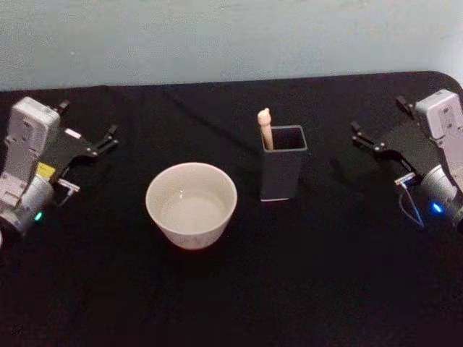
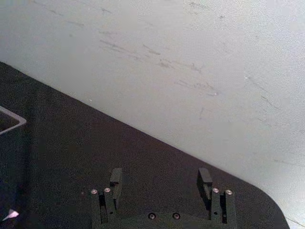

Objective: Pick up the stirring spoon with one hand, stir inside the cup, then place it back in its original position.

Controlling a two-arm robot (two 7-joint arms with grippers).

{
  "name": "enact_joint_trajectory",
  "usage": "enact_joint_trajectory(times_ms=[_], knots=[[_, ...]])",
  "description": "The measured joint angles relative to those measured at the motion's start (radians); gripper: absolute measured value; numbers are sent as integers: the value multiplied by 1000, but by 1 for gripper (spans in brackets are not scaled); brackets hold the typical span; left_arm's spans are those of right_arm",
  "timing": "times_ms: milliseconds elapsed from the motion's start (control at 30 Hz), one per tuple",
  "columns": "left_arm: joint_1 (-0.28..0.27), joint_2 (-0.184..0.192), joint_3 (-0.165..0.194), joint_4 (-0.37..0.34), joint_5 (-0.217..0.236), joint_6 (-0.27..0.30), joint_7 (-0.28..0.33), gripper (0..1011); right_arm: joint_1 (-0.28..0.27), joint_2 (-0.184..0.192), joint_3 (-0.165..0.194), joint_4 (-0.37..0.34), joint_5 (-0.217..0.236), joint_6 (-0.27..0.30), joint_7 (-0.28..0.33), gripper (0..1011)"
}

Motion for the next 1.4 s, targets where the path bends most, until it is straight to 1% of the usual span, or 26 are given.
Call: enact_joint_trajectory(times_ms=[1400], knots=[[0,0,0,0,0,0,0,1001,0,0,0,0,0,0,0,1000]])
